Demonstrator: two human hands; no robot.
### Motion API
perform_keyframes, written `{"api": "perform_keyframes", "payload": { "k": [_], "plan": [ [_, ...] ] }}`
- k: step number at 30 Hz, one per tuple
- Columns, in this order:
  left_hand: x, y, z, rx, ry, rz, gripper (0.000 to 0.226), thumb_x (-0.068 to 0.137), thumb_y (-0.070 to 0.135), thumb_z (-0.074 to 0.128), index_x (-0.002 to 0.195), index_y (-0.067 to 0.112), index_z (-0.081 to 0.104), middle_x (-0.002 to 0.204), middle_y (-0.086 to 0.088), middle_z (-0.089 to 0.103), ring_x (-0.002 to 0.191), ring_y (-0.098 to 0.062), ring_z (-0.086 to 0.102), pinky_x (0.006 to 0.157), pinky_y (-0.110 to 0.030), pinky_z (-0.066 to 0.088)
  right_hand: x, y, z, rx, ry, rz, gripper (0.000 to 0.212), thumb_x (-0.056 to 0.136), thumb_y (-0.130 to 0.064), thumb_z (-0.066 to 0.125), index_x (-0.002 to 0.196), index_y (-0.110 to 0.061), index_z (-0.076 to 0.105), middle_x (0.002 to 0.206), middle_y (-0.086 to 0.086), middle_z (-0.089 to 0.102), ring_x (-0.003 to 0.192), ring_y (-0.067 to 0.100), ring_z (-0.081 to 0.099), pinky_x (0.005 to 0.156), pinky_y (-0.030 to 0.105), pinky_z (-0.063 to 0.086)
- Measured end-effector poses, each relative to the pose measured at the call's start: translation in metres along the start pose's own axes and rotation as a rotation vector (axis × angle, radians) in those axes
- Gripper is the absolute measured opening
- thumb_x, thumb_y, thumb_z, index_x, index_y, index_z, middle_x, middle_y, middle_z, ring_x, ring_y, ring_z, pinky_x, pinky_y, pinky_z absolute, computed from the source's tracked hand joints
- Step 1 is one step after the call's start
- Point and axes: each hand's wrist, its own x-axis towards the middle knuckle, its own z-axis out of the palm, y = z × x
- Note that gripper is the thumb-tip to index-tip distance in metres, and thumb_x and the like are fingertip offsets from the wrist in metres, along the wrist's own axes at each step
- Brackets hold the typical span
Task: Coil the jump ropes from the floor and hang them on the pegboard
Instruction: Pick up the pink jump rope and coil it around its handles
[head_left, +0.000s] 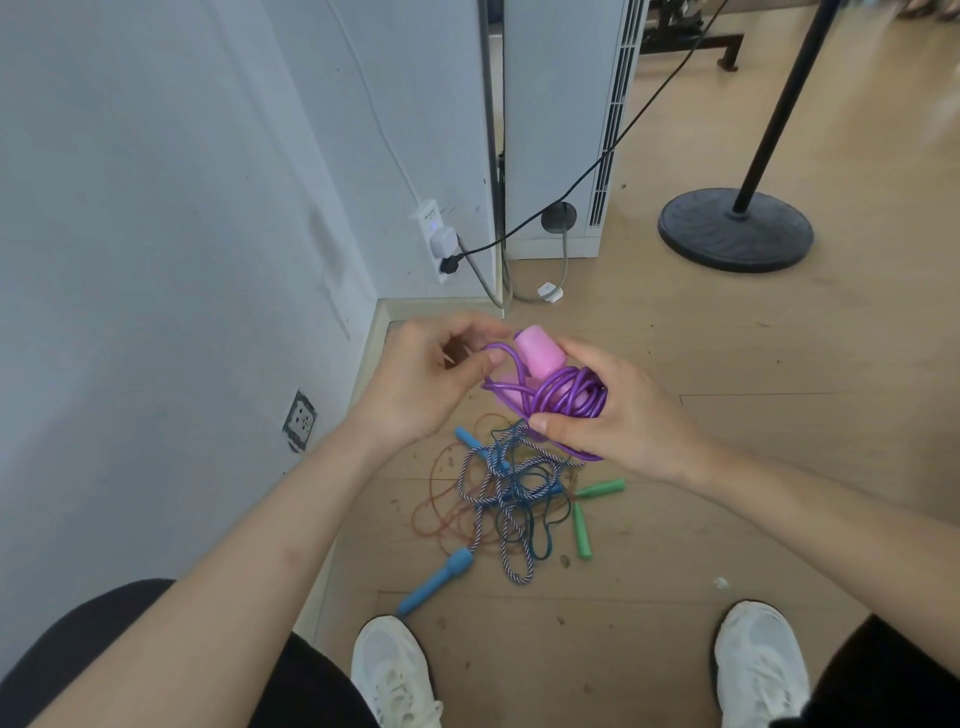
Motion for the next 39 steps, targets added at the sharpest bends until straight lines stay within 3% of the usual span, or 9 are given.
{"api": "perform_keyframes", "payload": {
  "k": [5,11,15,18,21,23,29,33,39],
  "plan": [
    [-0.002,0.001,0.003,0.047,0.064,-0.032,0.011,0.095,0.025,0.064,0.087,0.021,0.072,0.072,0.005,0.068,0.069,-0.019,0.065,0.068,-0.045,0.058,0.003,0.006,0.002,0.029,-0.16,0.054,0.085,0.063,-0.078,0.069,0.137,-0.054,0.037,0.118,-0.022,0.066,0.108,0.002,0.064,0.097,0.039,0.052],
    [-0.008,0.008,0.013,-0.238,0.09,-0.15,0.015,0.098,0.009,0.06,0.088,0.011,0.07,0.073,0.007,0.069,0.073,-0.012,0.065,0.075,-0.035,0.058,0.007,0.011,0.004,0.094,-0.244,0.094,0.09,0.065,-0.068,0.078,0.143,-0.047,0.04,0.115,-0.021,0.068,0.099,-0.002,0.066,0.095,0.037,0.055],
    [-0.005,0.004,0.012,-0.318,0.124,-0.214,0.016,0.103,0.017,0.053,0.093,0.014,0.066,0.1,-0.005,0.075,0.093,-0.023,0.068,0.091,-0.044,0.055,0.002,0.006,-0.001,0.305,-0.336,0.149,0.058,0.071,-0.056,0.082,0.12,-0.049,0.053,0.1,0.003,0.075,0.08,0.033,0.071,0.082,0.051,0.059],
    [-0.006,0.011,0.022,-0.451,0.078,-0.229,0.018,0.106,0.016,0.044,0.094,0.012,0.057,0.107,-0.008,0.076,0.093,-0.02,0.072,0.077,-0.033,0.057,0.0,0.008,-0.002,0.472,-0.398,0.186,0.059,0.072,-0.041,0.081,0.125,-0.029,0.056,0.097,-0.003,0.074,0.088,0.017,0.069,0.085,0.043,0.058],
    [-0.004,0.013,0.027,-0.495,0.197,-0.28,0.018,0.107,0.018,0.043,0.098,0.009,0.055,0.097,-0.007,0.077,0.079,-0.013,0.072,0.055,-0.023,0.053,-0.001,0.013,-0.004,0.541,-0.489,0.187,0.096,0.064,-0.016,0.09,0.144,-0.031,0.041,0.133,0.004,0.059,0.112,0.024,0.063,0.085,0.039,0.054],
    [0.0,0.009,0.025,-0.548,0.299,-0.361,0.017,0.107,0.019,0.043,0.099,0.009,0.054,0.09,-0.004,0.077,0.074,-0.011,0.071,0.053,-0.023,0.049,-0.002,0.016,-0.003,0.429,-0.443,0.141,0.113,0.058,-0.014,0.093,0.15,-0.037,0.031,0.143,-0.002,0.051,0.122,0.016,0.061,0.1,0.039,0.052],
    [0.0,0.014,0.035,-0.758,0.373,-0.498,0.018,0.106,0.02,0.045,0.102,0.007,0.056,0.087,-0.005,0.075,0.065,-0.015,0.067,0.065,-0.033,0.052,-0.006,0.01,0.008,0.181,-0.293,0.113,0.121,0.063,-0.027,0.094,0.155,-0.037,0.017,0.129,-0.008,0.053,0.112,0.01,0.065,0.106,0.036,0.049],
    [-0.004,0.017,0.043,-0.659,0.346,-0.446,0.021,0.106,0.024,0.045,0.102,0.007,0.057,0.092,-0.004,0.074,0.073,-0.018,0.067,0.074,-0.04,0.054,-0.008,0.003,0.012,0.159,-0.219,0.049,0.114,0.067,-0.037,0.09,0.156,-0.035,0.019,0.141,-0.011,0.053,0.122,0.001,0.056,0.109,0.035,0.046],
    [-0.012,0.025,0.055,-0.437,0.329,-0.267,0.024,0.107,0.023,0.042,0.092,0.01,0.054,0.093,-0.019,0.065,0.08,-0.021,0.06,0.079,-0.042,0.053,-0.007,0.0,0.01,0.209,-0.231,0.047,0.11,0.073,-0.026,0.087,0.157,-0.028,0.015,0.147,-0.012,0.044,0.129,0.0,0.049,0.113,0.028,0.039]
  ]
}}
